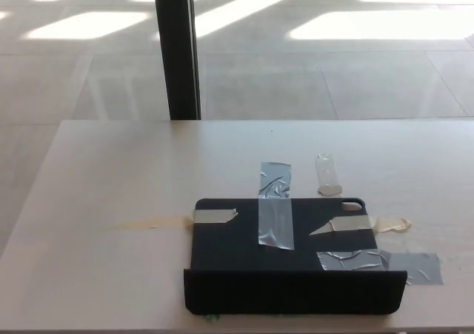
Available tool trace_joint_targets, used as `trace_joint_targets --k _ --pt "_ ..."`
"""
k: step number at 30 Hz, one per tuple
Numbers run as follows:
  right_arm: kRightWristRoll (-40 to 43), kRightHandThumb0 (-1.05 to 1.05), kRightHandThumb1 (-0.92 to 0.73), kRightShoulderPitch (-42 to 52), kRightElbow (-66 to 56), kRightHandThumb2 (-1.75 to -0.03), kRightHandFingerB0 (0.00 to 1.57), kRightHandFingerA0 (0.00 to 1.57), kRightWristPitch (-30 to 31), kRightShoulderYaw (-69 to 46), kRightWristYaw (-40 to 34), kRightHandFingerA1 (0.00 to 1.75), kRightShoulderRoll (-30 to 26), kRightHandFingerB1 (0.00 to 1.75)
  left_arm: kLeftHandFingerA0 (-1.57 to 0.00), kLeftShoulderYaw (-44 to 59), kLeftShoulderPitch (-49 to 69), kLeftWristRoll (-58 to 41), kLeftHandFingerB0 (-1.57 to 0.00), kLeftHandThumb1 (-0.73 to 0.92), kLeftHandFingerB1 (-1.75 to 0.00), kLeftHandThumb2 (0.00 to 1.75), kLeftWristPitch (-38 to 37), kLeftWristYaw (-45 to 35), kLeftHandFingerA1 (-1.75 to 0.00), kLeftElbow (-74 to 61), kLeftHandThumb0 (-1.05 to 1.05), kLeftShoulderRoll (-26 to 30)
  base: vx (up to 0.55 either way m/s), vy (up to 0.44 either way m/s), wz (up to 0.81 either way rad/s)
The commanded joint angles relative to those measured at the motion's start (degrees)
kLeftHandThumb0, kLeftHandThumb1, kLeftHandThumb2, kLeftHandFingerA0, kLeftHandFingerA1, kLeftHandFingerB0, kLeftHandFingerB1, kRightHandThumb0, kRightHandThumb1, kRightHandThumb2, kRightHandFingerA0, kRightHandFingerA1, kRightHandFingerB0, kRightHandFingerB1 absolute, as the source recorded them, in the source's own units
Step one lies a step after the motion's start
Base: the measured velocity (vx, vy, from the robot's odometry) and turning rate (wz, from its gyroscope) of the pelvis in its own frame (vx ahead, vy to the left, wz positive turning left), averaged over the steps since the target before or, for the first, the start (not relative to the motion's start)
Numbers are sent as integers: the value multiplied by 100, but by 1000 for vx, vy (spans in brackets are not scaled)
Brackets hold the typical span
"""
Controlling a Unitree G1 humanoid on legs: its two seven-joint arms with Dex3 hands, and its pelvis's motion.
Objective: The robot uses its right hand to open a folded tablet cover kept in the middle of the desk
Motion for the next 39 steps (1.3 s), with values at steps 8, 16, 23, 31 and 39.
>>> trace_joint_targets --k 8,16,23,31,39 --pt "1735 -70 -46 -1308 -3739 -65 67 82 299 -1463 -924 51 -244 44 -76 1788 -561 -1557 -62 29 -75 81 229 98 -87 676 -54 597 0 0 0" --pt "989 -55 -56 -2494 -5337 -57 39 83 240 208 -120 109 -326 41 -76 1916 -615 -1541 -63 29 -76 81 268 127 -87 691 -51 596 0 0 0" --pt "-542 -81 -44 -2418 -5434 -81 17 25 -122 1933 786 49 -702 39 -75 1972 -604 -1556 -62 29 -76 81 215 43 -86 789 -48 595 0 0 0" --pt "-2008 -75 -42 -2188 -5600 -81 17 29 -644 3740 925 51 -818 39 -75 2004 -386 -1522 -59 30 -74 80 138 3 -85 829 -56 648 0 0 0" --pt "-2264 -78 -48 -2405 -5569 -56 28 32 -214 4838 1419 40 -1102 31 -75 1962 -447 -1480 -64 28 -76 80 176 -27 -86 796 -54 726 0 0 0"
